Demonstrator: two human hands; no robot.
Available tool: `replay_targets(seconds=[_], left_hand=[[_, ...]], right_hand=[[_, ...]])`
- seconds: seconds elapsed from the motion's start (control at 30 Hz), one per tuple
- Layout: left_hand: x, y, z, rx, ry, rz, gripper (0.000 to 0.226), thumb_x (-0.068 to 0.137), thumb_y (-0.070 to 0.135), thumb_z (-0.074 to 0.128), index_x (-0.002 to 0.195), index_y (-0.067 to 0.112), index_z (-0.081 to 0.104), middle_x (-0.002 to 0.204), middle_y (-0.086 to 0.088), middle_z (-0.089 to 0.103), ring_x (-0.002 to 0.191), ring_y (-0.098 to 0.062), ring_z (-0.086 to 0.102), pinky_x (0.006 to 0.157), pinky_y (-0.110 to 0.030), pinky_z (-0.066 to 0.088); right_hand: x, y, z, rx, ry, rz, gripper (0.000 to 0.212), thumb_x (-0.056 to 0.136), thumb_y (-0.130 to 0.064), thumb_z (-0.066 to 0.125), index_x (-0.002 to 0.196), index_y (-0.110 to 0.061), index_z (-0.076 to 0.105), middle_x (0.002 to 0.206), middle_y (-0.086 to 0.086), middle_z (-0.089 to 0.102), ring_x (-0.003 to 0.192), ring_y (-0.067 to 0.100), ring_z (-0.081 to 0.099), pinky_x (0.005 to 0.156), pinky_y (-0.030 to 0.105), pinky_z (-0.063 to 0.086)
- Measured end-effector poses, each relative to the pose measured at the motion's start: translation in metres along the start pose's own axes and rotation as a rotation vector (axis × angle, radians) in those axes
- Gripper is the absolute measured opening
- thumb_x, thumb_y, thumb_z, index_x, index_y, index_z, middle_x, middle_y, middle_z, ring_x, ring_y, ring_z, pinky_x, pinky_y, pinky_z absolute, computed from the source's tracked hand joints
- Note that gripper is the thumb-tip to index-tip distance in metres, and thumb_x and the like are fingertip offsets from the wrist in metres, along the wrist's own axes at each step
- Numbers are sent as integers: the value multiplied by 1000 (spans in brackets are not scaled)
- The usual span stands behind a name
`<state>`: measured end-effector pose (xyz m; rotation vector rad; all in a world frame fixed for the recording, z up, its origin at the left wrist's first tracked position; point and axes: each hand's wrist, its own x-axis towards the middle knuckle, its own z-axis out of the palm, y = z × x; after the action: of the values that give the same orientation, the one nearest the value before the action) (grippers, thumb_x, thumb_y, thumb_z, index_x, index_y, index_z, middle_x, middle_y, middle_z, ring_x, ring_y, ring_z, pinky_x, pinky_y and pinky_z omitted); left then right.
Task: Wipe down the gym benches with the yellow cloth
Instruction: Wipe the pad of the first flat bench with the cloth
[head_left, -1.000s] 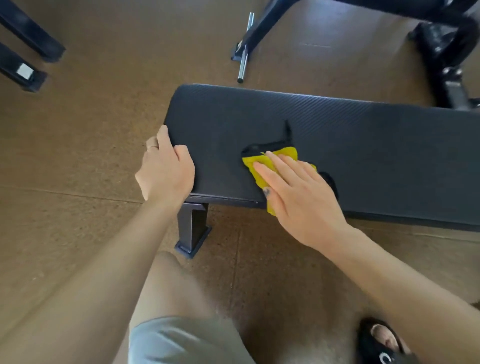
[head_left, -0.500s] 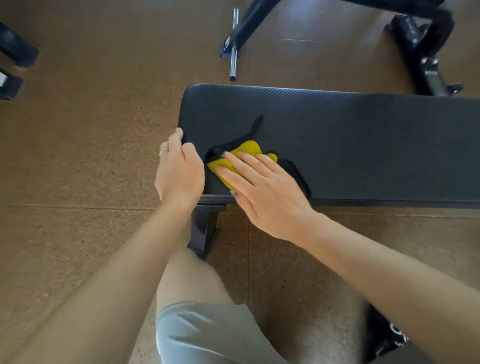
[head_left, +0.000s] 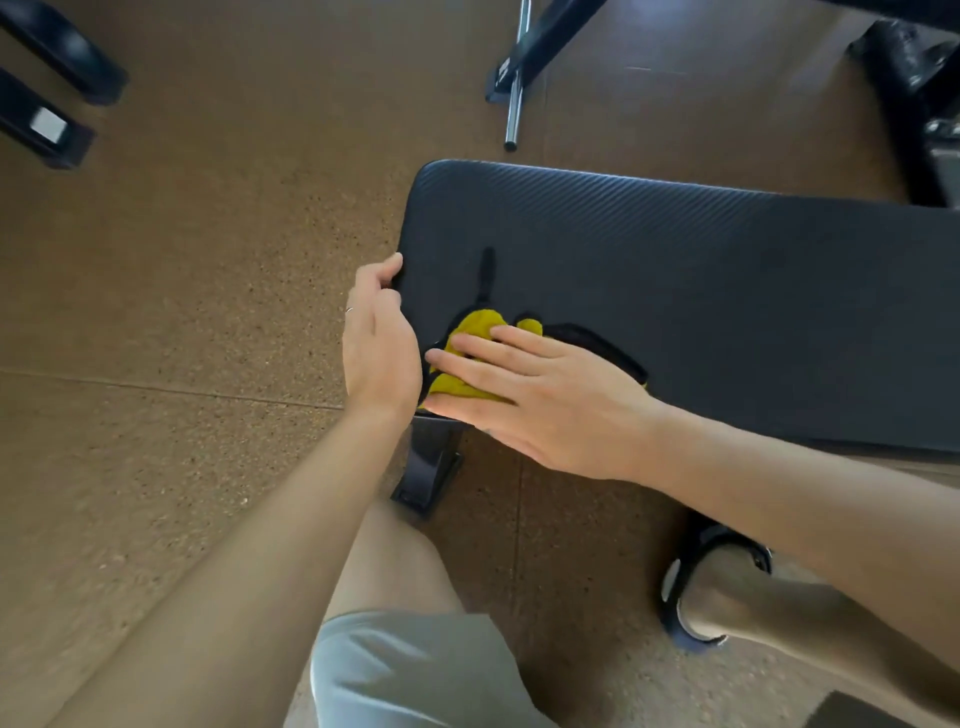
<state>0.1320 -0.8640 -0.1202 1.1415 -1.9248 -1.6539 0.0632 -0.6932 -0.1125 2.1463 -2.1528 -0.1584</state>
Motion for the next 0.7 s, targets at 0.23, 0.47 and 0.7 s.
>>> replay_targets(seconds=[0.23, 0.47, 0.7], left_hand=[[-2, 2, 1, 20, 31, -23, 46, 95, 28, 29, 126, 42, 59, 132, 16, 59, 122, -6, 54, 109, -43, 44], [-3, -4, 7, 82, 99, 59, 47, 95, 28, 27, 130, 38, 57, 134, 16, 56, 124, -6, 52, 109, -42, 42], [-3, -5, 6, 170, 88, 114, 46, 100, 20, 29, 137, 32, 55, 140, 12, 54, 122, -3, 49, 100, -25, 37]], right_hand=[[-91, 18, 2, -66, -71, 36, 68, 104, -25, 55, 162, -26, 20, 169, 8, 16, 155, 30, 16, 125, 49, 19], [-18, 20, -5, 125, -61, 155, 51, 111, -37, 26, 160, -25, 23, 169, 3, 15, 156, 23, 13, 127, 43, 15], [21, 6, -10, 227, -24, 440, 52, 110, -42, 20, 159, -25, 28, 168, 2, 20, 156, 21, 16, 126, 44, 16]])
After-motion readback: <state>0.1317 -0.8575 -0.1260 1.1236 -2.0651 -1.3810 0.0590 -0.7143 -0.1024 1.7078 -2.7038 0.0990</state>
